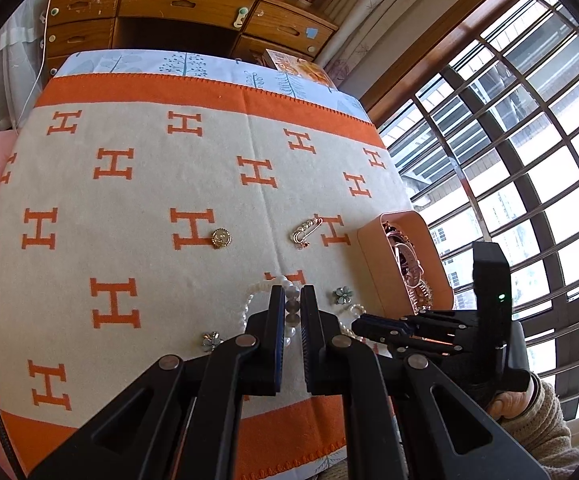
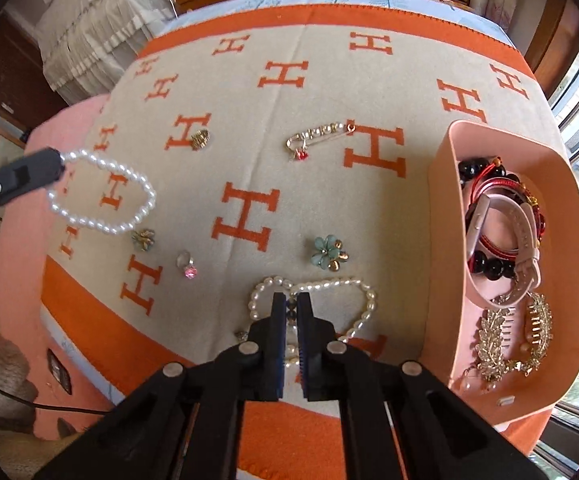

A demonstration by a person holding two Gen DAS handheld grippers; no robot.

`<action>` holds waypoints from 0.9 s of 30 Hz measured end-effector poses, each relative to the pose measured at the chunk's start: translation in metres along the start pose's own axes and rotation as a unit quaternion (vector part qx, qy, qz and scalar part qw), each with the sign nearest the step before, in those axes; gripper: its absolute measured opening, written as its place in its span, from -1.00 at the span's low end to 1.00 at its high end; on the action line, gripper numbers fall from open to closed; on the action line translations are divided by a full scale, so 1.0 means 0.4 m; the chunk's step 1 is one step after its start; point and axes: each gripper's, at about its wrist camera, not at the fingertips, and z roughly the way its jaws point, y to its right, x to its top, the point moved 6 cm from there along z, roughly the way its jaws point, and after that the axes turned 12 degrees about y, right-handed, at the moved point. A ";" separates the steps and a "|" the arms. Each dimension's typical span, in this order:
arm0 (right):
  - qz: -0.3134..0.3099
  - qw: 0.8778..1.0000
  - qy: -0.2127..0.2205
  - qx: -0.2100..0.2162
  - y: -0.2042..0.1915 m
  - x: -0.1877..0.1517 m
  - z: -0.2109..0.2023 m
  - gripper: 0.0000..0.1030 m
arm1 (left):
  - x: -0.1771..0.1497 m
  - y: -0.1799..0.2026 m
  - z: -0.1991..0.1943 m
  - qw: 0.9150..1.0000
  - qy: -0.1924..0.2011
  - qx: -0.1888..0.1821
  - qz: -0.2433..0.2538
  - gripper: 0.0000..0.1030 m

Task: Organize jewelry
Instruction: 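Carry the pearl bracelet toward the box with left while right grasps the pearl necklace, then release the pearl bracelet into the pink box with left while right lowers the pearl necklace in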

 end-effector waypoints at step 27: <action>0.106 0.927 0.347 0.096 0.256 0.156 -0.604 -0.90 | -0.034 0.541 0.098 0.989 -0.025 -0.077 0.125 -0.90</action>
